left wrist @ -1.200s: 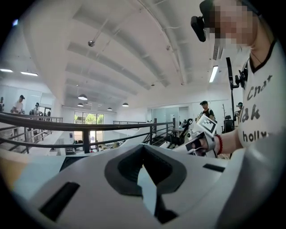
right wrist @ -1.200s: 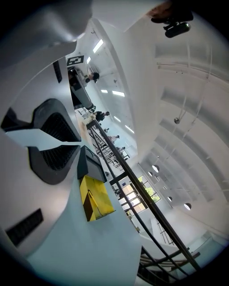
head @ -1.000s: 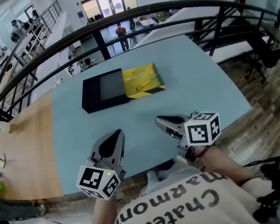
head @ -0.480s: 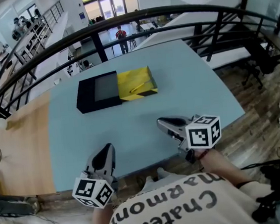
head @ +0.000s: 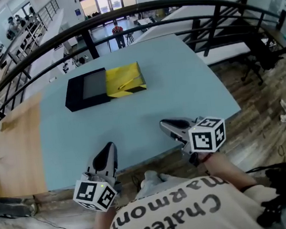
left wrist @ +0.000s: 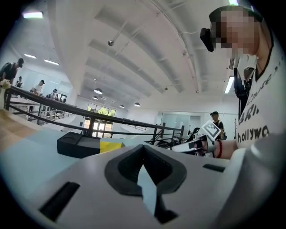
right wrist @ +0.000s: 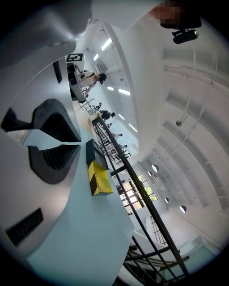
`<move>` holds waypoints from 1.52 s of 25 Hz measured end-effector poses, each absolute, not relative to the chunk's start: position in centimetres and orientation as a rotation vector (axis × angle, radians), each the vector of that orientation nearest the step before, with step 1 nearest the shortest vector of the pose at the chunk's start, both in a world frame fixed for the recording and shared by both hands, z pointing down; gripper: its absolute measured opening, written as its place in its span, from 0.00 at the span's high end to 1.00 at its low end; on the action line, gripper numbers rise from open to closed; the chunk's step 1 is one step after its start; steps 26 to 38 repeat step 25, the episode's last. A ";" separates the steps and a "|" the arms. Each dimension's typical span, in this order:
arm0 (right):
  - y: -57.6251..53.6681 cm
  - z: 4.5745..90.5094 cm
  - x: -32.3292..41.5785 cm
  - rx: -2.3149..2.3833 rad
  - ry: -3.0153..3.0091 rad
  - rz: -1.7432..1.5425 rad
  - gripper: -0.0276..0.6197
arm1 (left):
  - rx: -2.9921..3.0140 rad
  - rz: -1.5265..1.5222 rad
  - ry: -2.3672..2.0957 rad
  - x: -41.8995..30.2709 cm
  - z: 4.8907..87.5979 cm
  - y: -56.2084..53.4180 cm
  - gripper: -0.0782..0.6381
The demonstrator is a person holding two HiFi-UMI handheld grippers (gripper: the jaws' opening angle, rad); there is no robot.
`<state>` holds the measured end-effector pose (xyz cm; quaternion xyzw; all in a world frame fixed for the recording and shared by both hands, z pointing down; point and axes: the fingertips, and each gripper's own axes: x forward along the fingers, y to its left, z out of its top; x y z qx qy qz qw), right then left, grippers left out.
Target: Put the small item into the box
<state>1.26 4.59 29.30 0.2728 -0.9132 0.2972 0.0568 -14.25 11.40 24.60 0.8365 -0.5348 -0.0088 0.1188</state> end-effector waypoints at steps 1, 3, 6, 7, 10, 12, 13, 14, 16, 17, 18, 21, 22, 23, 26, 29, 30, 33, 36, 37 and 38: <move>4.9 29.6 1.6 0.831 -2.765 0.905 0.89 | 2.449 -0.021 -1.555 -13.9 24.9 11.7 0.89; 5.4 30.0 2.2 0.834 -2.760 0.910 0.89 | 2.446 -0.005 -1.549 -13.4 25.5 12.4 0.89; 5.9 30.3 2.8 0.839 -2.755 0.920 0.89 | 2.431 0.006 -1.543 -12.9 25.8 13.0 0.89; 6.0 30.4 3.0 0.841 -2.752 0.922 0.89 | 2.431 0.006 -1.538 -12.7 25.9 13.2 0.89; 6.5 30.6 3.5 0.847 -2.754 0.925 0.89 | 2.439 0.013 -1.532 -12.2 26.1 13.9 0.89; 6.7 30.5 3.7 0.847 -2.757 0.923 0.89 | 2.438 0.021 -1.537 -11.9 25.9 14.3 0.89; 6.8 30.4 3.8 0.845 -2.759 0.922 0.89 | 2.438 0.023 -1.539 -11.8 25.8 14.4 0.89; 6.9 30.4 4.0 0.843 -2.760 0.921 0.89 | 2.439 0.023 -1.540 -11.7 25.7 14.6 0.89; 7.2 30.4 4.2 0.839 -2.761 0.920 0.89 | 2.441 0.025 -1.541 -11.3 25.7 14.9 0.89; 7.3 30.4 4.3 0.836 -2.762 0.920 0.89 | 2.441 0.026 -1.542 -11.2 25.7 15.1 0.89; 7.5 30.4 4.4 0.832 -2.762 0.921 0.89 | 2.439 0.027 -1.543 -11.0 25.7 15.2 0.89; 7.8 30.5 4.5 0.822 -2.758 0.920 0.89 | 2.441 0.027 -1.542 -10.7 26.0 15.7 0.89; 8.0 30.5 4.6 0.819 -2.757 0.919 0.89 | 2.445 0.025 -1.541 -10.7 26.1 15.8 0.89; 8.1 30.5 4.7 0.817 -2.756 0.918 0.89 | 2.446 0.024 -1.540 -10.6 26.1 16.0 0.89; 8.3 30.4 4.9 0.813 -2.757 0.917 0.89 | 2.442 0.024 -1.540 -10.3 26.0 16.2 0.89; 8.3 30.4 4.9 0.813 -2.757 0.917 0.89 | 2.442 0.024 -1.540 -10.3 26.0 16.2 0.89; 8.3 30.4 4.9 0.813 -2.757 0.917 0.89 | 2.442 0.024 -1.540 -10.3 26.0 16.2 0.89; 8.3 30.4 4.9 0.813 -2.757 0.917 0.89 | 2.442 0.024 -1.540 -10.3 26.0 16.2 0.89; 8.3 30.4 4.9 0.813 -2.757 0.917 0.89 | 2.442 0.024 -1.540 -10.3 26.0 16.2 0.89; 8.3 30.4 4.9 0.813 -2.757 0.917 0.89 | 2.442 0.024 -1.540 -10.3 26.0 16.2 0.89; 8.3 30.4 4.9 0.813 -2.757 0.917 0.89 | 2.442 0.024 -1.540 -10.3 26.0 16.2 0.89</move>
